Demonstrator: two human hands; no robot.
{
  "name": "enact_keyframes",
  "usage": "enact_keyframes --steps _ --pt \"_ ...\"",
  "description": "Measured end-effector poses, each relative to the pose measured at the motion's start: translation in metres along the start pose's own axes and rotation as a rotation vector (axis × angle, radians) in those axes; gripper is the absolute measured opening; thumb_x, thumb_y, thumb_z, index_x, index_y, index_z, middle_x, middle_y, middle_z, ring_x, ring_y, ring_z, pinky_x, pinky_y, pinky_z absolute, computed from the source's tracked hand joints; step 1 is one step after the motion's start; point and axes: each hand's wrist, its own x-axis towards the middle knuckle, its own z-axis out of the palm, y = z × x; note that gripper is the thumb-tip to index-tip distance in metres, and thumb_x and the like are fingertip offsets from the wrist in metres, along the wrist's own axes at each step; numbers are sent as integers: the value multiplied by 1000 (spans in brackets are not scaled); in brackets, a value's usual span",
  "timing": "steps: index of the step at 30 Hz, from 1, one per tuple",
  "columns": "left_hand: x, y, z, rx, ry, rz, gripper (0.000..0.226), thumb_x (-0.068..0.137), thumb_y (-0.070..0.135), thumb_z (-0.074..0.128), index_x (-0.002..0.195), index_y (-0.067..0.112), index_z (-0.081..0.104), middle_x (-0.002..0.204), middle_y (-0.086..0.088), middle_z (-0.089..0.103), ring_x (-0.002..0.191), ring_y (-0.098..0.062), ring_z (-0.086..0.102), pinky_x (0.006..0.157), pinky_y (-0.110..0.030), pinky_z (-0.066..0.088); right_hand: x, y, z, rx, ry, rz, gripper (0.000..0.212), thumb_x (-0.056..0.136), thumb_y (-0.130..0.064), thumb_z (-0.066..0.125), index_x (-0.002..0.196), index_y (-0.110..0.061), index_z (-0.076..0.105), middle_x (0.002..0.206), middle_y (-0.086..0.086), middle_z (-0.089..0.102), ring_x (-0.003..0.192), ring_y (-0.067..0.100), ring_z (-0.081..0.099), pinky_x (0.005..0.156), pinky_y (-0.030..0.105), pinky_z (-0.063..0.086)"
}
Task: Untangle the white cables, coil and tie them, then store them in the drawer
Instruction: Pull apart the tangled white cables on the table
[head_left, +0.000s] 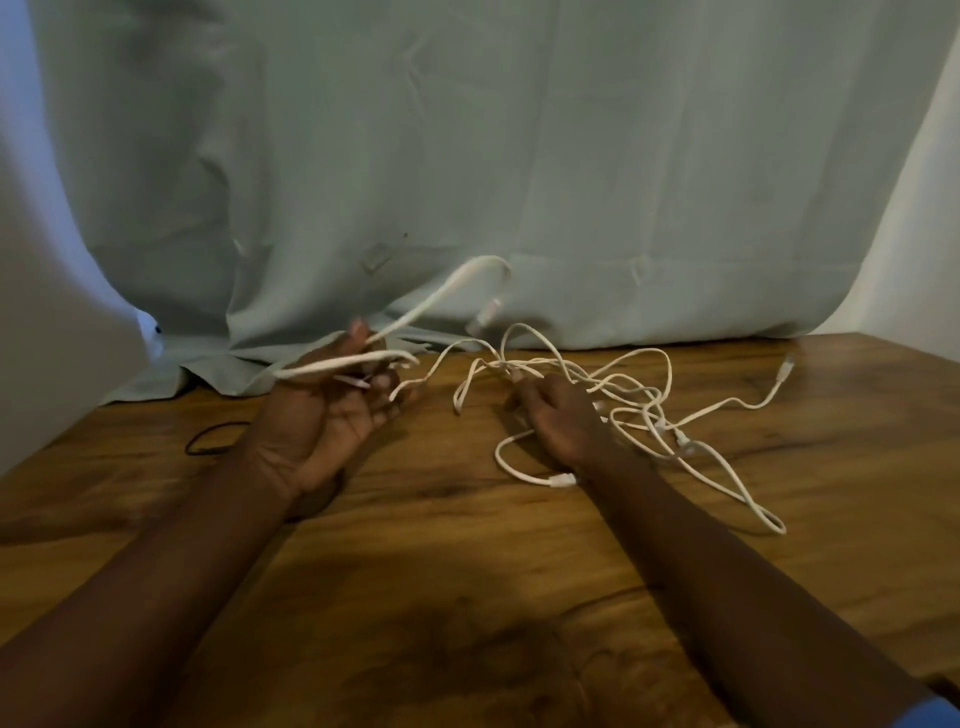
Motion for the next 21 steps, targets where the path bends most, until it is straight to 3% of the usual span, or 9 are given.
enact_keyframes --steps 4,6,8,11,13,16,18,21 --pt "8 10 -9 -87 121 96 45 46 45 100 73 23 71 68 8 53 62 -6 54 83 -37 57 4 1 -2 -499 20 -127 22 91 -40 66 96 -22 78 103 3 68 96 23 64 78 34 49" --pt "12 14 -12 -79 197 162 34 63 43 90 82 24 69 68 9 53 61 -5 52 81 -35 54 3 -1 -7 -632 60 -186 22 90 -38 65 100 -23 77 108 3 66 102 24 62 82 39 53" --pt "15 17 -15 147 331 299 15 87 36 72 85 22 68 66 10 58 59 -4 52 73 -29 52 2 -7 -10 -645 142 -311 21 93 -35 62 103 -21 75 109 2 65 102 24 61 80 40 54" --pt "17 12 -18 729 478 589 32 104 31 59 74 21 65 56 13 61 56 0 54 60 -18 45 7 -18 -5 -588 251 -457 24 94 -33 62 109 -18 72 113 5 63 104 25 60 76 38 54" --pt "19 2 -21 866 519 654 35 104 36 58 73 25 67 58 9 63 57 -1 57 57 -20 44 20 -27 1 -674 259 -472 38 91 -37 59 121 -16 68 123 9 61 114 29 55 83 44 54" --pt "33 -8 -20 1076 579 561 37 103 50 54 74 35 73 61 8 68 64 -10 66 63 -29 49 40 -25 4 -767 74 -266 63 93 -52 48 151 -26 44 148 9 51 134 35 45 104 50 44" --pt "53 -9 -14 1247 559 443 42 103 56 51 77 33 76 63 9 69 73 -15 70 71 -34 53 41 -9 8 -767 -60 -171 64 97 -59 45 155 -33 36 154 6 47 139 34 43 111 46 37" --pt "91 -13 -2 1414 484 288 45 103 57 50 81 27 77 67 9 72 84 -17 71 76 -35 50 33 11 9 -611 -169 -95 46 100 -54 49 138 -31 59 143 0 54 131 27 51 110 42 41"
